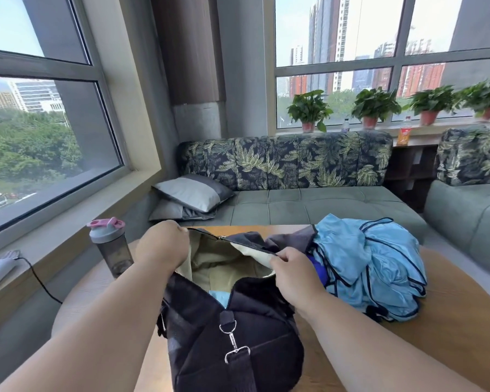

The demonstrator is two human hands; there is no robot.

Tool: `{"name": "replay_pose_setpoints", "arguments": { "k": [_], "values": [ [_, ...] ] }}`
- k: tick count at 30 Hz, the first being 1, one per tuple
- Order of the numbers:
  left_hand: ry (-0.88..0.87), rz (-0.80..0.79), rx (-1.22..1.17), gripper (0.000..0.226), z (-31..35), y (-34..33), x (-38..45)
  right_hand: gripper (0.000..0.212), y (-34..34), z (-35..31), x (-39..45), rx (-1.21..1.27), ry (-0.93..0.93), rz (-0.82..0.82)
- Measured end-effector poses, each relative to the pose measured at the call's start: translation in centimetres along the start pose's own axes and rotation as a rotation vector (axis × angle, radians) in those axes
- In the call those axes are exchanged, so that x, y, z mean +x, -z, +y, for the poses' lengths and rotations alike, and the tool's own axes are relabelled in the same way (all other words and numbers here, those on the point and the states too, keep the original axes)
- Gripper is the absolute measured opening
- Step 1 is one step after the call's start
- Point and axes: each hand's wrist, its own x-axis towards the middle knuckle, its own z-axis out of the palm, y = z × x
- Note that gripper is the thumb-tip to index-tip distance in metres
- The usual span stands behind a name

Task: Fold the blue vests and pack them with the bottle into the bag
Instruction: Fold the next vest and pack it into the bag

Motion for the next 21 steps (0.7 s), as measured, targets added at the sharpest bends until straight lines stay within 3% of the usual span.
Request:
{"name": "replay_pose_setpoints", "arguments": {
  "k": [4,9,15,21],
  "values": [
    [-0.042,0.049,0.000,0.021,0.0,-0.2,-1.3,0.033,-0.7,0.7,0.2,0.052,0.017,0.025],
    [-0.329,0.097,0.130,0.032,1.7,-1.2,-4.6,0.051,-1.0,0.8,0.2,0.086,0.024,-0.041],
    [-0.335,-0.019,0.081,0.024,2.4,-2.2,-7.3,0.047,-0.3,0.4,-0.1,0.133,0.023,-0.016],
    [-0.324,0.004,-0.235,0.019,4.3,-1.4,-10.6,0.029,2.1,1.4,-0.8,0.303,-0.035,0.069]
  ]
}}
